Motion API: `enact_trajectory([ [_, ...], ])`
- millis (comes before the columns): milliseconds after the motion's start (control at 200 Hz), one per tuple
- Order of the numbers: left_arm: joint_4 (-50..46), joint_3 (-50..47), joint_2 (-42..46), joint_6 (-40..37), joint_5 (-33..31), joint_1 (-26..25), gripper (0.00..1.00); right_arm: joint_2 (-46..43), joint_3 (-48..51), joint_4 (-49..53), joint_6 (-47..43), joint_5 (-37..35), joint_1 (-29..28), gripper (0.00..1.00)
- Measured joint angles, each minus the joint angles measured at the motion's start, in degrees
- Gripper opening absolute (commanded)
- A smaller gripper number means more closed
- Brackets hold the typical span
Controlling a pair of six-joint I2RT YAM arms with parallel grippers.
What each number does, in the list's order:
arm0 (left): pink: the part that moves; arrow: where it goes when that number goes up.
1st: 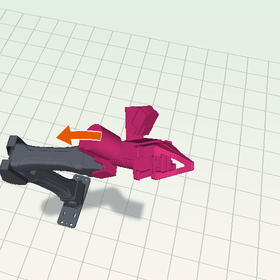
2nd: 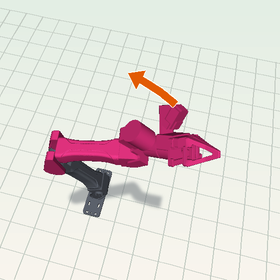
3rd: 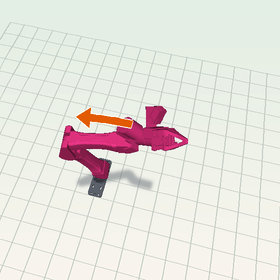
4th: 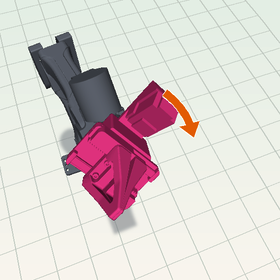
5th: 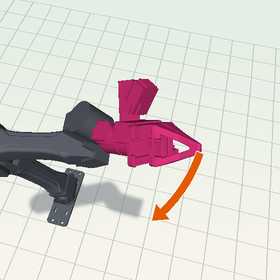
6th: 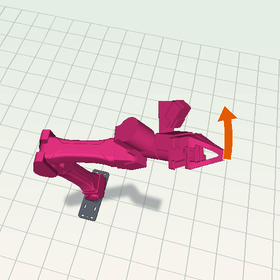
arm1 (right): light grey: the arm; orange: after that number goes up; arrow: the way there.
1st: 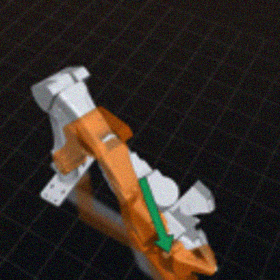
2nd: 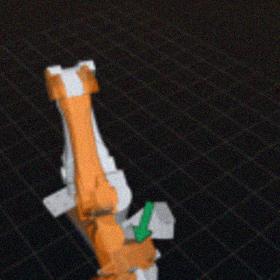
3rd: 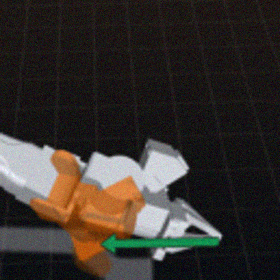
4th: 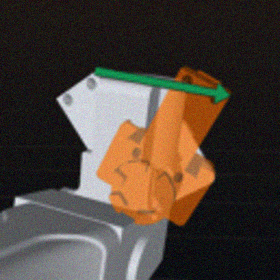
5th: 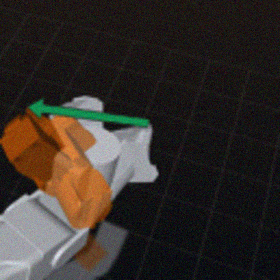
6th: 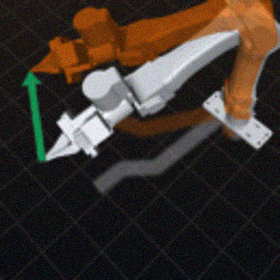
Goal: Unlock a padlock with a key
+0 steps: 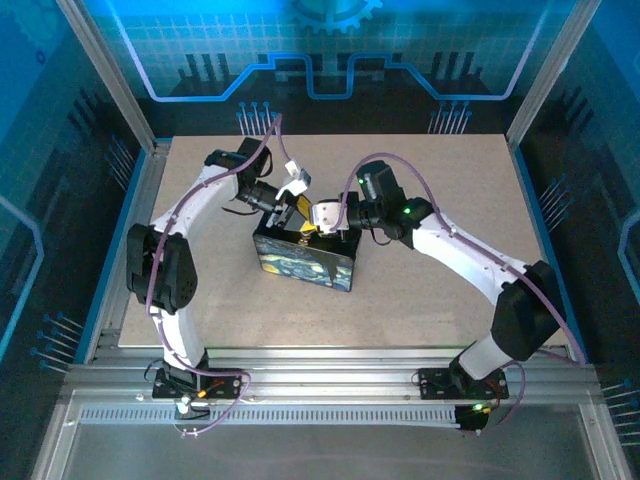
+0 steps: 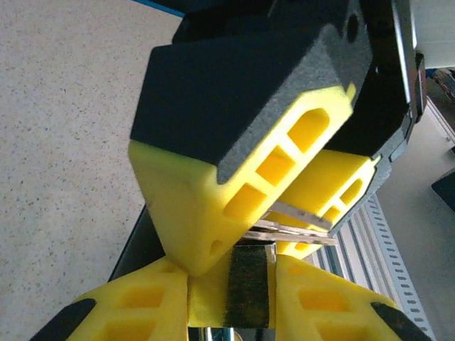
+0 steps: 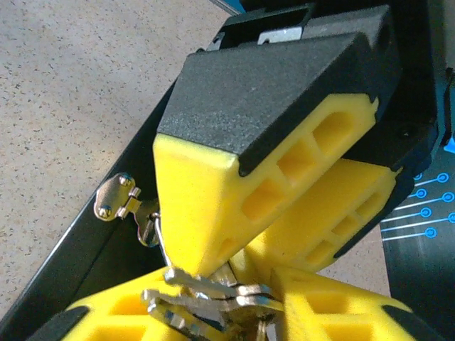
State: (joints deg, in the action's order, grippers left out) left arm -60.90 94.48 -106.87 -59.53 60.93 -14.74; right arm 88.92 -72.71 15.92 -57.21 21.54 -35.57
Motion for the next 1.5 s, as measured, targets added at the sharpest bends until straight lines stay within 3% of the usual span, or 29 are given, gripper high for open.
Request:
enact_trajectory([
  [75,-0.7,0.0,-0.3,0.0,-0.1,0.2,0.01,0.4,-0.2,0.3,-0.7,0.0,0.0,0.16],
  [140,-1.1,0.0,-0.6,0.1,-0.1,0.3,0.1,0.6,-0.2,0.7,-1.6,0.1,0.0,0.12],
  [225,-0.8,0.0,-0.8,1.0,-0.3,0.3,0.3,0.9,-0.2,0.8,-2.0,0.1,0.0,0.08],
  [300,0.3,-0.2,-0.7,2.4,-0.7,0.3,0.42,0.9,-0.2,0.4,-1.9,-0.1,0.0,0.07],
  [380,4.3,-1.8,0.0,4.1,-0.3,0.2,0.46,1.4,-0.1,-0.1,-0.6,0.2,0.0,0.07],
  [720,17.5,-8.4,7.0,10.4,-2.6,3.0,0.5,1.8,3.6,-6.5,10.0,3.3,0.1,0.04],
  [1020,26.9,-17.0,15.6,17.7,-8.8,7.9,0.5,0.8,7.8,-11.0,23.3,3.9,-1.1,0.02],
  [1276,32.9,-19.8,17.9,34.1,-23.8,8.5,0.48,0.1,9.9,-16.8,36.9,1.1,-2.4,0.02],
  [1501,32.1,-22.4,20.0,41.7,-34.2,8.5,0.49,-0.2,9.9,-19.6,47.0,0.8,-2.7,0.02],
])
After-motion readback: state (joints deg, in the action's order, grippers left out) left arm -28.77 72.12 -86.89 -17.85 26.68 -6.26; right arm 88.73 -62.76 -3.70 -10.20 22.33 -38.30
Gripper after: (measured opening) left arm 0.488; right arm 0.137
